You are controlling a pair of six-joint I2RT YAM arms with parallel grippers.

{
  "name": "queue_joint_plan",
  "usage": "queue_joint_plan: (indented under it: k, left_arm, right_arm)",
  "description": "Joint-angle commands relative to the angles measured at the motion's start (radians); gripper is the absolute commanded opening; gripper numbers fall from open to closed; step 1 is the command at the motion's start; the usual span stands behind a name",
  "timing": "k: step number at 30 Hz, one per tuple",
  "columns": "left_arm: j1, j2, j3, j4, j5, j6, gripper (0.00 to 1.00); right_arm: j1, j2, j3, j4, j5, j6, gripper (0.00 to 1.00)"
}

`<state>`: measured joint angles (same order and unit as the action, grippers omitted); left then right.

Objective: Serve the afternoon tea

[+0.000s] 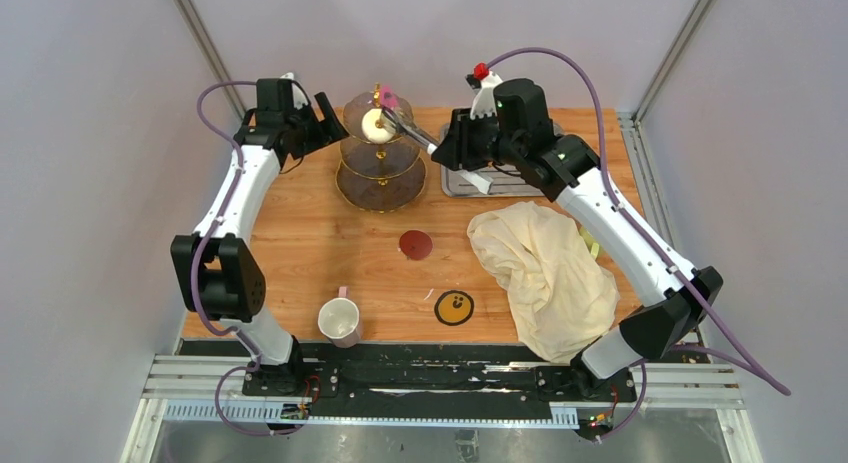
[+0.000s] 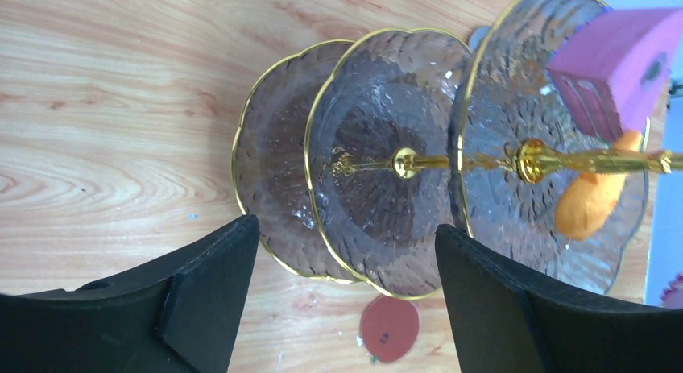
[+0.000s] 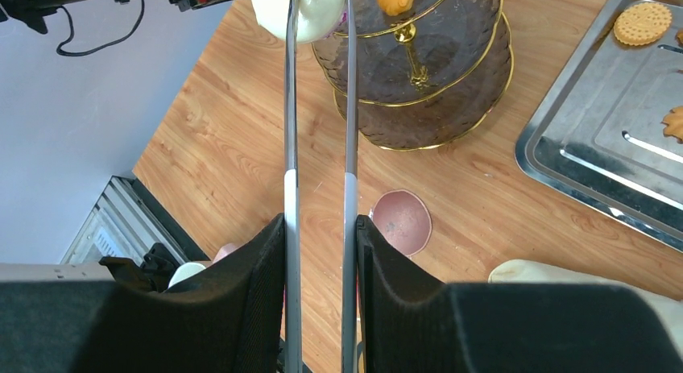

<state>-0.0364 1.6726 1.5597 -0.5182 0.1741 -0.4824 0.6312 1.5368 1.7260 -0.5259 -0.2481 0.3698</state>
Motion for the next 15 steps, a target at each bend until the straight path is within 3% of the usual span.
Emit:
queue_joint_plan:
  k: [1,15]
  left_arm:
    - [-0.029,-0.069,-0.034,0.021,0.023,0.008,0.84]
    - [-0.042,-0.273,-0.208,-0.041,-0.053,0.045,0.85]
  right_arm:
    - [0.015,-0.051,-0.018,0.021,0.008,0.005,0.01]
    - [0.066,-0.026,-0.015,0.034,0.039,0.049,0.01]
